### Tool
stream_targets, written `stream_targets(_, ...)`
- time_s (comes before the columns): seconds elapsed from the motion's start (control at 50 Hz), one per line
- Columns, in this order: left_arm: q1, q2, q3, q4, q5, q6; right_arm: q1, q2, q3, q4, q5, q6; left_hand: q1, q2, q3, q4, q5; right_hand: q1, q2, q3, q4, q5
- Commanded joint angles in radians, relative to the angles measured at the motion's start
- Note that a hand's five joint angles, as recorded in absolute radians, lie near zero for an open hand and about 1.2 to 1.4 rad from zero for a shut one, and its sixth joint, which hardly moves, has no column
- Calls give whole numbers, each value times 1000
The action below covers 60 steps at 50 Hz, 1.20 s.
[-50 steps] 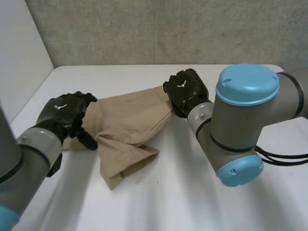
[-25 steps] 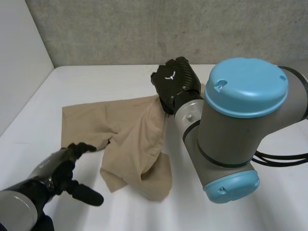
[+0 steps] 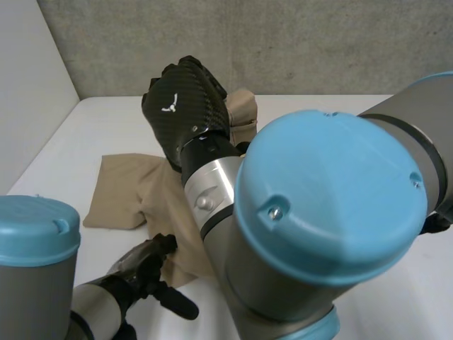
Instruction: Fold the shorts.
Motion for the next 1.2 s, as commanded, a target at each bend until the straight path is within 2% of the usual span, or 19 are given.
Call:
stream_targets(0.02, -7, -68, 70, 61, 1, -59, 22, -12, 14, 2, 8, 8, 50, 61, 63, 63, 60, 437, 224, 221, 205, 248)
stream_targets(0.28, -30, -292, 237, 80, -6, -66, 8, -21, 18, 2, 5, 14, 56, 67, 69, 69, 66, 437, 224, 221, 205, 248)
stream_targets(0.34, -39, -348, 274, 107, -29, -64, 7, -21, 23, 2, 4, 14, 366, 377, 379, 379, 376, 437, 224, 221, 205, 248)
stream_targets(0.36, -39, -361, 286, 116, -63, -64, 5, -21, 25, 2, 2, 16, 652, 663, 665, 665, 662, 437, 224, 221, 205, 248)
stream_targets(0.4, -38, -364, 294, 119, -107, -64, -1, -22, 26, 2, 2, 16, 1009, 1020, 1022, 1022, 1018, 437, 224, 221, 205, 248)
stream_targets(0.42, -38, -361, 297, 117, -130, -64, -9, -22, 28, 2, 2, 16, 1100, 1111, 1113, 1113, 1110, 437, 224, 221, 205, 248)
stream_targets(0.5, -18, -315, 308, 105, -184, -33, -72, -25, 34, 3, 1, 11, 1101, 1112, 1114, 1114, 1111, 437, 224, 221, 205, 248)
stream_targets(0.58, 74, -165, 302, 78, -181, 110, -171, -27, 67, 19, 5, 2, 1101, 1112, 1114, 1114, 1111, 437, 224, 221, 205, 248)
stream_targets(0.66, 183, -16, 309, 62, -144, 388, -243, -35, 104, 66, 5, -1, 1101, 1112, 1114, 1114, 1111, 437, 224, 221, 205, 248)
stream_targets(0.7, 196, 9, 311, 62, -131, 436, -288, -61, 123, 126, 5, -1, 1101, 1112, 1114, 1114, 1111, 437, 224, 221, 205, 248)
stream_targets(0.78, 231, 115, 314, 9, -10, 710, -320, -88, 149, 204, 2, 3, 1101, 1112, 1114, 1114, 1111, 437, 224, 221, 205, 248)
stream_targets(0.8, 235, 133, 311, -28, 38, 785, -337, -110, 190, 314, -13, 16, 1101, 1112, 1114, 1114, 1111, 437, 224, 221, 205, 248)
stream_targets(0.84, 237, 139, 311, -47, 61, 818, -337, -116, 209, 367, -22, 25, 1101, 1112, 1114, 1114, 1111, 437, 224, 221, 205, 248)
stream_targets(0.88, 239, 149, 305, -122, 126, 913, -337, -125, 227, 419, -35, 39, 1101, 1112, 1114, 1114, 1111, 437, 224, 221, 205, 248)
stream_targets(1.0, 262, 130, 280, -180, 143, 1000, -348, -145, 262, 575, -145, 126, 1101, 1112, 1114, 1114, 1111, 437, 224, 221, 205, 248)
stream_targets(1.08, 277, 83, 266, -174, 144, 1059, -382, -144, 268, 629, -206, 105, 1101, 1112, 1114, 1114, 1111, 437, 224, 221, 205, 248)
stream_targets(1.12, 294, -9, 286, -153, 141, 1152, -388, -134, 258, 629, -220, 86, 1101, 1112, 1114, 1114, 1111, 437, 224, 221, 205, 248)
stream_targets(1.16, 298, -37, 300, -139, 136, 1180, -394, -105, 223, 603, -226, 60, 1101, 1112, 1114, 1114, 1111, 437, 224, 221, 205, 248)
stream_targets(1.2, 300, -118, 384, -58, 112, 1249, -394, -87, 198, 583, -228, 51, 1101, 1112, 1114, 1114, 1111, 437, 224, 221, 205, 248)
